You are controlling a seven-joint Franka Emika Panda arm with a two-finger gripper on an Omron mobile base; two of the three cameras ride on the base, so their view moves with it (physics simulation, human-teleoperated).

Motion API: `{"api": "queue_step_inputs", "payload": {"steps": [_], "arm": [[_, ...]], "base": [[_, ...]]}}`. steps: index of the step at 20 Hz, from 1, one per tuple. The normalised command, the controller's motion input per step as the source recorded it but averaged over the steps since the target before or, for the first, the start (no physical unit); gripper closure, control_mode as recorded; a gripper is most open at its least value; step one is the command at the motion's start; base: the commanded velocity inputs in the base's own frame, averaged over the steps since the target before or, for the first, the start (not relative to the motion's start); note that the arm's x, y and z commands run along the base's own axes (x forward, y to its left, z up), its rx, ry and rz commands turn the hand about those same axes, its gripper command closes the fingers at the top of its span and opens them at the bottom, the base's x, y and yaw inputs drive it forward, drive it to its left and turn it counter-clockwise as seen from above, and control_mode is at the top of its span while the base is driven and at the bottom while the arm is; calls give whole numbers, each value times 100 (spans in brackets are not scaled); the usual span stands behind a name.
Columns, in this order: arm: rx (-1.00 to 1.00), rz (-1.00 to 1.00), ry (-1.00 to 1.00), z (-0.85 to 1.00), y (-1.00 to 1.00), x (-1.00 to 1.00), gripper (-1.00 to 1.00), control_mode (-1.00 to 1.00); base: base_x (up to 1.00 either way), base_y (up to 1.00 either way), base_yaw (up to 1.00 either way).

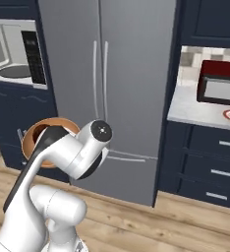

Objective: Remove the peach from the bowl and place it on the small plate. Then place the bowl with only the steak in the microwave, close the door, and press the start button to microwave the steak.

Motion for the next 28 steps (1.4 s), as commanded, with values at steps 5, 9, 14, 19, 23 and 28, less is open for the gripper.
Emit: {"api": "queue_step_inputs", "payload": {"steps": [5,9,14,19,23,28], "arm": [[0,0,0,0,0,0,100,100],[0,0,0,0,0,0,100,100],[0,0,0,0,0,0,100,100],[0,0,0,0,0,0,100,100],[0,0,0,0,0,0,100,100],[0,0,0,0,0,0,100,100]], "base": [[77,100,-15],[43,100,-17],[2,99,-16],[5,83,-18],[31,65,-15],[35,45,-15]]}}
